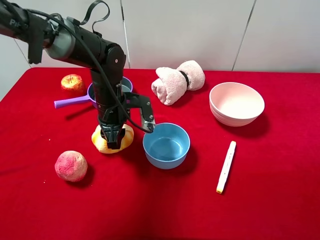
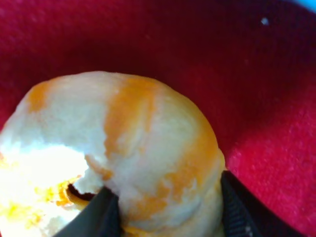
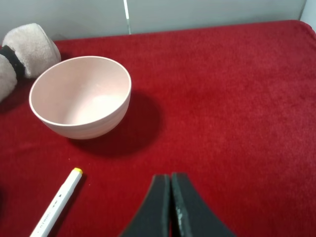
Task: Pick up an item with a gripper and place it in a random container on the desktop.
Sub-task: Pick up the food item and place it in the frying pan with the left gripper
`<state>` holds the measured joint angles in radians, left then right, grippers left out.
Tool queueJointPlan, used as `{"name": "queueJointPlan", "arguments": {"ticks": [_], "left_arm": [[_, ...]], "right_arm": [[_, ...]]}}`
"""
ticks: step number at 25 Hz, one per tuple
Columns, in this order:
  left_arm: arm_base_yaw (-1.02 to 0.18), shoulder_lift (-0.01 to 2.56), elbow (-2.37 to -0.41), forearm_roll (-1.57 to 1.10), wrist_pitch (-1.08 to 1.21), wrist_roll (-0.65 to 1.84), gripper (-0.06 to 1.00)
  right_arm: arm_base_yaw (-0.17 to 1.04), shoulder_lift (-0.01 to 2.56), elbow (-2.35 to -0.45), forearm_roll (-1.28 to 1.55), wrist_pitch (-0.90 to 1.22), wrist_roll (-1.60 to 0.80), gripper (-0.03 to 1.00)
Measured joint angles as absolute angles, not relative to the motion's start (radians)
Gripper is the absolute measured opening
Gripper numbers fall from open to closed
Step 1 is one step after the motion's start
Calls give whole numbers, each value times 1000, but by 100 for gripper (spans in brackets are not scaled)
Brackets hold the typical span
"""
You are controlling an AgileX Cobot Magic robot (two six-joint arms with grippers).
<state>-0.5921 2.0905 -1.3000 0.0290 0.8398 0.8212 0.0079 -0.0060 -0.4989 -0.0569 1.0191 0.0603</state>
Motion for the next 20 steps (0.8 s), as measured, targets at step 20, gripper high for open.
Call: {"name": "queueJointPlan", "arguments": {"ticks": [20], "left_arm": [[-592,1932,-1396,32,983,797,38]], "right_arm": [[8,-6,-499,-57,1019,60,-3]]}}
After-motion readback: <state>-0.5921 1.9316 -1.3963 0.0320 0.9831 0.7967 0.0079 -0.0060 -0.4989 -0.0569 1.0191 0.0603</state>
